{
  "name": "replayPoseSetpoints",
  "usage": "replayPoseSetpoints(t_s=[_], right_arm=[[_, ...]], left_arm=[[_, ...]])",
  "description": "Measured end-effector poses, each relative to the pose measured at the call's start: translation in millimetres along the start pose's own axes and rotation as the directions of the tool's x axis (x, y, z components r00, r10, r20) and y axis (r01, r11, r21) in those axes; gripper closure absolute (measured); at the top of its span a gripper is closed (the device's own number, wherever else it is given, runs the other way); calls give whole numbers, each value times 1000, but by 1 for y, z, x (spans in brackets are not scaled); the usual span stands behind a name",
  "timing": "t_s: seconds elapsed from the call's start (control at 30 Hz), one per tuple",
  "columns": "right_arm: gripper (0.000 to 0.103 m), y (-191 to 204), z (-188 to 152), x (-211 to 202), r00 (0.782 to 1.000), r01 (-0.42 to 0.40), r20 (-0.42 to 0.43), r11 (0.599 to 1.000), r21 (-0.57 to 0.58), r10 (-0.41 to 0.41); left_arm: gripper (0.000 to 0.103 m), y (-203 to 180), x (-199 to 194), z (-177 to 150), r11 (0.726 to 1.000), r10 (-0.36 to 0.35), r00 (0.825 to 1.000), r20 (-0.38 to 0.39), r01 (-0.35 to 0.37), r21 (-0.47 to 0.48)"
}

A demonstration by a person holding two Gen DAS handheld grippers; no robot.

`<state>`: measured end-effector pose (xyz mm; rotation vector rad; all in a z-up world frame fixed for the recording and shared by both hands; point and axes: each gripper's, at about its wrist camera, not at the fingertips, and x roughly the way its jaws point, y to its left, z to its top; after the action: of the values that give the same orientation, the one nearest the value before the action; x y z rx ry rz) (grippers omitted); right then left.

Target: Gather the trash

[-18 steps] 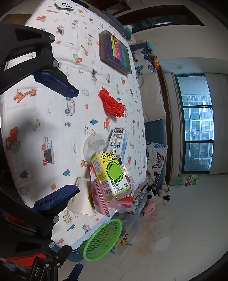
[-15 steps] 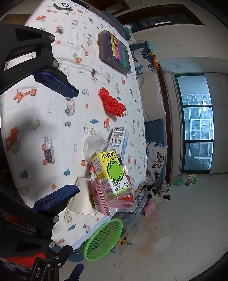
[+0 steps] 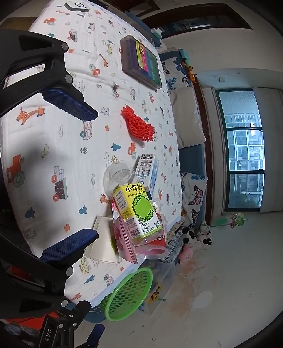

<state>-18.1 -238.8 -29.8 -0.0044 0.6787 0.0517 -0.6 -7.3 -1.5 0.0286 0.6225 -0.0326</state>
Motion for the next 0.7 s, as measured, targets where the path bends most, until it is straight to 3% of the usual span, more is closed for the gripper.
replayPoseSetpoints(t_s=[0.7], right_arm=[[5,2,-1,4,1000,-6,-7,1000,3,6]], left_arm=[[6,0,2,-1,1000,-2,1000,-6,2,-5]])
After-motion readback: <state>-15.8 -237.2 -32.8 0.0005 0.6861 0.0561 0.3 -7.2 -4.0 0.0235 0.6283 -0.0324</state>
